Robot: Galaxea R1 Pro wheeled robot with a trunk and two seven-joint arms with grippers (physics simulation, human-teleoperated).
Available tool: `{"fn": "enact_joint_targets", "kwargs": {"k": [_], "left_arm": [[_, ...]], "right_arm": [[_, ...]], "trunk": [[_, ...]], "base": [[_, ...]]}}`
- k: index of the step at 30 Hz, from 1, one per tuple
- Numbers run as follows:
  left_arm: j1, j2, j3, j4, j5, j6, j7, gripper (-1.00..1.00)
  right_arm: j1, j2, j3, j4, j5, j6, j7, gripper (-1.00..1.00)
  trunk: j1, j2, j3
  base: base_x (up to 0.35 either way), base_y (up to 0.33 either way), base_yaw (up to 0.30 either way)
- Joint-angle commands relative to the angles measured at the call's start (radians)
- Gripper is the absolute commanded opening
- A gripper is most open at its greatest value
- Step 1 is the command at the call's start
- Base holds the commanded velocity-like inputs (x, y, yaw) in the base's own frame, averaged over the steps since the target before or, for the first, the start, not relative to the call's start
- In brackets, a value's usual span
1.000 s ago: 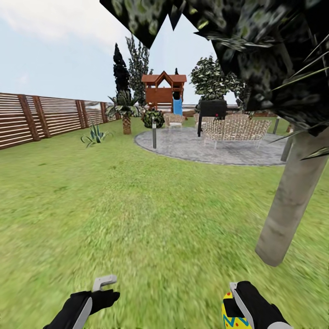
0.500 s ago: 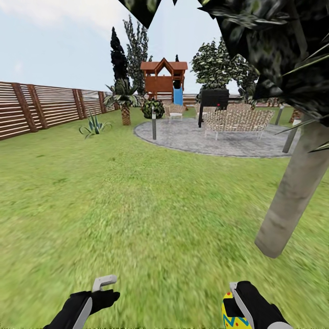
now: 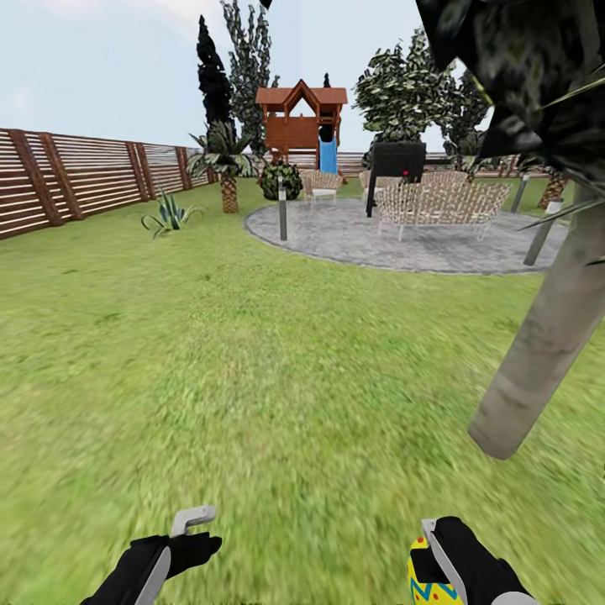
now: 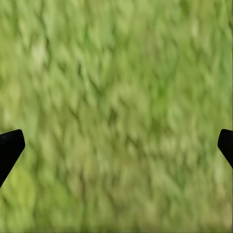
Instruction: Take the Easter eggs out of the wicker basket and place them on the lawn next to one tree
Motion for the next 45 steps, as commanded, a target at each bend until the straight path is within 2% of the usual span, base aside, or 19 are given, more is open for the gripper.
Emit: {"fn": "enact_joint_targets", "kwargs": {"k": [1,7,12,23,33,37,43,45], "left_arm": [[0.0,0.0,0.002,-0.001,0.004,0.006,-0.003,1.0],[0.0,0.0,0.002,-0.002,0.004,0.005,-0.007,1.0],[0.0,-0.011,0.002,0.0,0.004,0.007,-0.004,1.0],[0.0,-0.013,0.003,0.0,0.004,0.006,-0.004,1.0],[0.0,-0.013,0.001,0.005,0.004,0.004,-0.006,1.0],[0.007,0.01,-0.001,0.005,0.005,-0.004,-0.011,1.0],[0.007,0.002,0.0,0.008,0.001,-0.038,-0.011,1.0],[0.007,0.001,0.001,0.008,0.002,-0.049,-0.011,1.0]], "right_arm": [[0.0,0.0,0.002,-0.001,0.0,0.005,-0.002,-1.0],[0.0,0.0,0.002,-0.002,0.0,0.005,-0.003,-1.0],[0.0,0.001,0.002,-0.001,0.0,0.005,-0.002,-1.0],[0.0,0.001,0.002,-0.001,0.002,0.005,-0.002,-1.0],[0.0,0.0,0.003,-0.002,0.0,0.0,0.001,-1.0],[0.0,-0.023,0.006,-0.024,0.001,-0.004,0.001,-1.0],[0.0,-0.057,0.004,-0.058,-0.002,-0.004,-0.001,-1.0],[0.0,-0.059,0.004,-0.069,-0.002,-0.004,-0.001,-1.0]], "trunk": [[0.0,-0.001,-0.005],[0.0,-0.001,-0.005],[0.0,-0.001,-0.005],[0.0,-0.001,-0.005],[0.0,-0.001,-0.005],[0.0,-0.001,-0.005],[0.0,-0.001,-0.005],[0.001,-0.001,-0.009]], "base": [[0.0,0.0,0.0],[0.042,0.0,0.0],[0.303,0.0,0.0],[0.313,0.0,0.0],[0.017,0.0,0.0],[0.0,0.0,0.0],[0.0,0.0,0.0],[0.0,0.0,0.0]]}}
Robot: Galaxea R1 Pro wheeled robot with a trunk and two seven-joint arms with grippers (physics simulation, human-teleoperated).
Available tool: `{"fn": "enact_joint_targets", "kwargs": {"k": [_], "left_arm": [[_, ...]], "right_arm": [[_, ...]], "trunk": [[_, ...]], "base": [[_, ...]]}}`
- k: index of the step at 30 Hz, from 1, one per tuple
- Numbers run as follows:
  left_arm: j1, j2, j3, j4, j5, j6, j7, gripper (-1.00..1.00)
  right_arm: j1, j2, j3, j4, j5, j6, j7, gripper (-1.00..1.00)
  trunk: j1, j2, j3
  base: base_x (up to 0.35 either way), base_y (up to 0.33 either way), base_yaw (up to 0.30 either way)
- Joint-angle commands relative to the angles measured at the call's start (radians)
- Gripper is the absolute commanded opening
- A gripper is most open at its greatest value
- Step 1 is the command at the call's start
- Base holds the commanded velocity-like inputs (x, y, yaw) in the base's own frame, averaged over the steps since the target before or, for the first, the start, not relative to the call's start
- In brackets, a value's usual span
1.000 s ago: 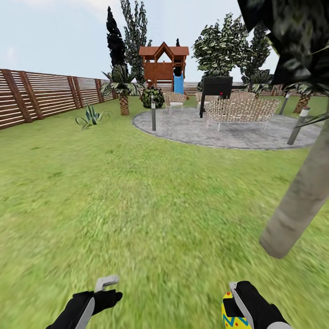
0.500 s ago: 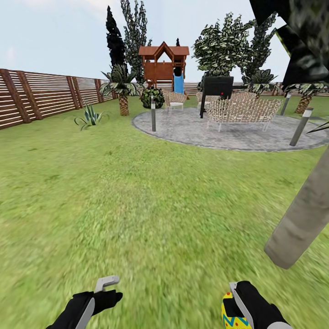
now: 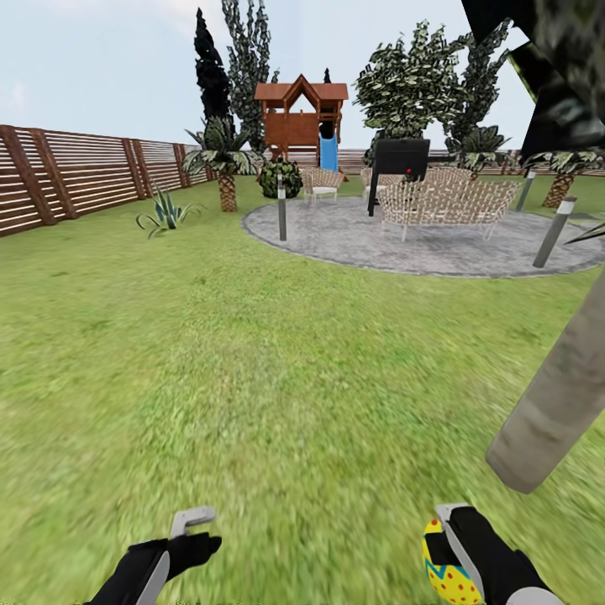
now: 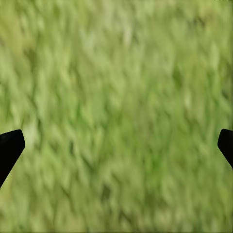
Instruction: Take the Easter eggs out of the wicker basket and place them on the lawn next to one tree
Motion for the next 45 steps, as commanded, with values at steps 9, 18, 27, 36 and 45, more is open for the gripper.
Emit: {"fn": "enact_joint_targets", "kwargs": {"k": [9,18,27,36,45], "left_arm": [[0.0,0.0,0.006,-0.001,0.008,-0.004,-0.003,1.0],[0.0,0.0,0.005,-0.001,0.007,-0.003,-0.003,1.0],[0.0,0.0,0.005,-0.001,0.007,-0.003,-0.003,1.0],[0.0,0.0,0.005,-0.001,0.007,-0.003,-0.002,1.0],[0.0,0.0,0.005,-0.001,0.007,-0.003,-0.002,1.0]], "right_arm": [[0.0,0.005,0.003,-0.012,0.001,0.005,-0.002,-1.0],[0.0,0.005,0.003,-0.012,0.001,0.005,-0.002,-1.0],[0.0,0.006,0.004,-0.012,0.001,0.005,-0.002,-1.0],[0.0,0.009,0.004,-0.012,0.001,0.005,-0.002,-1.0],[0.0,0.009,0.004,-0.012,0.001,0.005,-0.002,-1.0]], "trunk": [[0.004,-0.003,-0.036],[0.008,-0.005,-0.071],[0.012,-0.007,-0.105],[0.016,-0.009,-0.14],[0.02,-0.011,-0.175]], "base": [[0.0,0.0,0.0],[0.0,0.0,0.0],[0.0,0.0,0.0],[0.0,0.0,0.0],[0.0,0.0,0.0]]}}
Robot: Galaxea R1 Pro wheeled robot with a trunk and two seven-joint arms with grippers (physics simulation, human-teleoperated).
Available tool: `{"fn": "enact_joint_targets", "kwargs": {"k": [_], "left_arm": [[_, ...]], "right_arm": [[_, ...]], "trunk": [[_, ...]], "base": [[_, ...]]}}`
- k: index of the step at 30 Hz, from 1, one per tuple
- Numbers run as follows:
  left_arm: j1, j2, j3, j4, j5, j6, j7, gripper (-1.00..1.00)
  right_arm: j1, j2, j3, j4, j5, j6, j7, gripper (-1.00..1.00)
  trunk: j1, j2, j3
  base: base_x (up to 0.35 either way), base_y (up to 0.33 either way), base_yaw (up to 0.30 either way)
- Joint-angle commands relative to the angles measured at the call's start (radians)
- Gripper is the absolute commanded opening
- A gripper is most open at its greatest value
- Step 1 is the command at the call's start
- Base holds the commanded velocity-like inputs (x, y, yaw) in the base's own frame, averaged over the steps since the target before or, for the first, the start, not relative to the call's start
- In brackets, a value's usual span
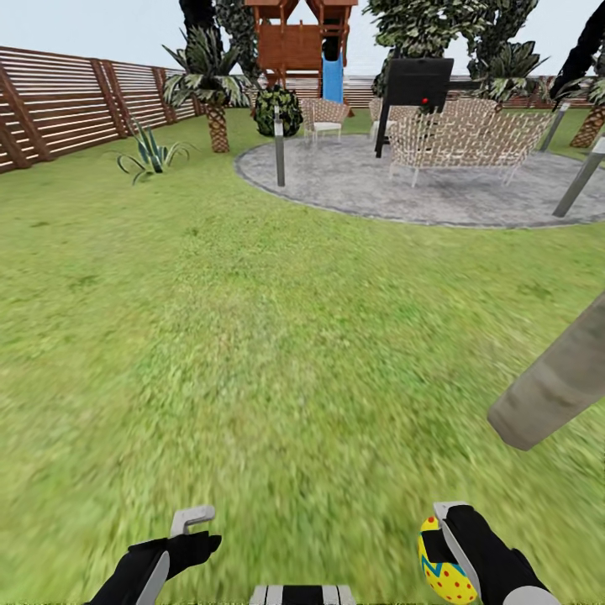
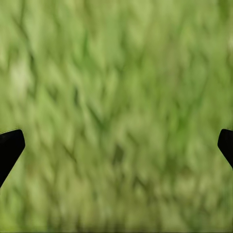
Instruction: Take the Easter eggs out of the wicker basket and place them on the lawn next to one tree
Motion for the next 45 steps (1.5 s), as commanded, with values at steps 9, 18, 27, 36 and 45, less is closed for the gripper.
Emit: {"fn": "enact_joint_targets", "kwargs": {"k": [9,18,27,36,45], "left_arm": [[0.0,0.0,0.003,-0.001,0.004,0.008,-0.003,1.0],[0.0,0.0,0.003,-0.001,0.004,0.008,-0.003,1.0],[0.0,0.0,0.003,-0.001,0.003,0.006,-0.004,1.0],[0.0,0.0,0.003,0.002,0.003,0.009,-0.004,1.0],[0.0,-0.001,0.0,0.002,0.002,0.006,-0.004,1.0]], "right_arm": [[0.0,0.0,0.002,-0.002,0.0,0.005,-0.002,-1.0],[0.0,0.0,0.002,-0.002,0.0,0.005,-0.002,-1.0],[0.0,0.0,0.002,-0.001,0.0,0.005,-0.002,-1.0],[0.0,0.001,0.002,-0.001,-0.001,0.005,-0.002,-1.0],[0.0,0.0,0.002,-0.001,-0.002,0.005,-0.002,-1.0]], "trunk": [[0.004,-0.002,-0.036],[0.008,-0.005,-0.071],[0.011,-0.006,-0.094],[0.011,-0.006,-0.094],[0.011,-0.006,-0.094]], "base": [[0.0,0.0,0.0],[0.0,0.0,0.0],[0.0,0.0,0.0],[0.257,0.0,0.0],[0.279,0.0,0.0]]}}
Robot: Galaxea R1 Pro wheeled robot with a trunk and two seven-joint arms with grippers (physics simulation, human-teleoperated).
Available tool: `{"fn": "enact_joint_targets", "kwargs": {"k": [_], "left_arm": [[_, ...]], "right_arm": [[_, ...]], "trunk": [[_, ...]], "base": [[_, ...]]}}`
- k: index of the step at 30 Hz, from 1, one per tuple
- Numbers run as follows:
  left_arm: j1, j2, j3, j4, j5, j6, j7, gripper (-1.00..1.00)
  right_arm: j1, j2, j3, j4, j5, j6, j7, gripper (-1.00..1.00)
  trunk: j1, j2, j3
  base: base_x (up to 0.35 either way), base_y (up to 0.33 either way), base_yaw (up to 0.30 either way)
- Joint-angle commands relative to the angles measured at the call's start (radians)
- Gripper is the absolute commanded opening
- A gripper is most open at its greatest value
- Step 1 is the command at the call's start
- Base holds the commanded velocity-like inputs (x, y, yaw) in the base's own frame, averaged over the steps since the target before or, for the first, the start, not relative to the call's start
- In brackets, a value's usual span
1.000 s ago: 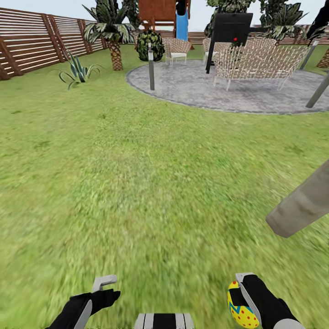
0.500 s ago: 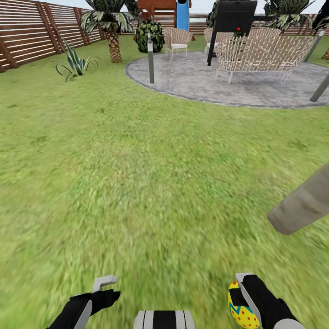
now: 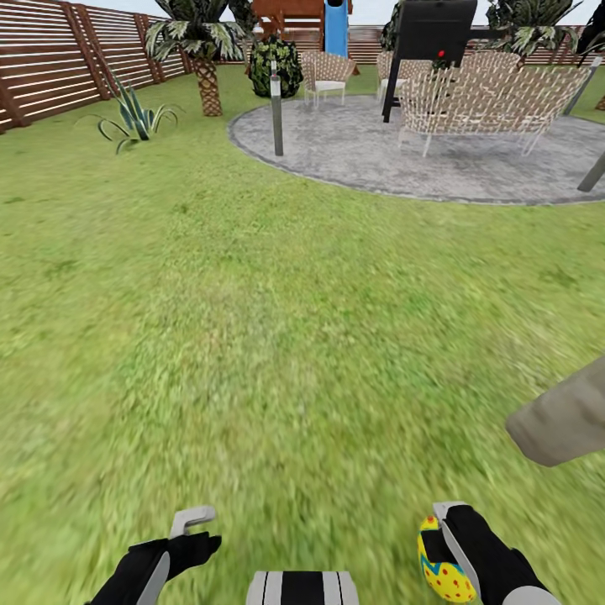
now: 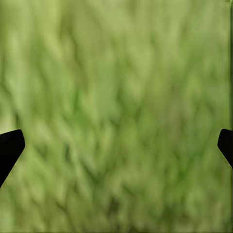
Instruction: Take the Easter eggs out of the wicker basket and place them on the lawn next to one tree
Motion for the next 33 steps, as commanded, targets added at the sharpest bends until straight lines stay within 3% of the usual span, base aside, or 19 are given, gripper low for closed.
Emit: {"fn": "enact_joint_targets", "kwargs": {"k": [1,6,16,23,24,33], "left_arm": [[0.0,0.0,0.002,-0.001,0.004,0.005,-0.003,1.0],[0.0,0.0,0.003,-0.001,0.007,0.001,-0.003,1.0],[0.0,0.0,0.003,-0.001,0.005,0.002,-0.003,1.0],[0.0,0.0,0.003,-0.001,0.005,0.001,-0.003,1.0],[0.0,0.0,0.003,-0.001,0.005,0.001,-0.003,1.0],[0.0,0.0,0.001,-0.001,0.004,0.0,-0.003,1.0]], "right_arm": [[0.0,-0.001,0.002,-0.001,0.0,0.005,-0.002,-1.0],[0.0,-0.001,0.002,-0.001,0.0,0.005,-0.002,-1.0],[0.0,-0.001,0.002,-0.001,-0.002,0.005,-0.003,-1.0],[0.0,-0.001,0.002,-0.001,-0.002,0.005,-0.003,-1.0],[0.0,-0.001,0.002,-0.001,-0.002,0.005,-0.003,1.0],[0.0,0.0,0.002,-0.001,-0.005,0.005,-0.002,1.0]], "trunk": [[0.0,0.0,-0.001],[0.0,0.0,-0.001],[0.003,-0.002,-0.024],[0.003,-0.002,-0.024],[0.003,-0.002,-0.024],[0.003,-0.002,-0.024]], "base": [[0.038,0.0,0.0],[0.007,0.0,0.0],[0.0,0.0,0.0],[0.0,0.0,0.0],[0.0,0.0,0.0],[0.0,0.0,0.0]]}}
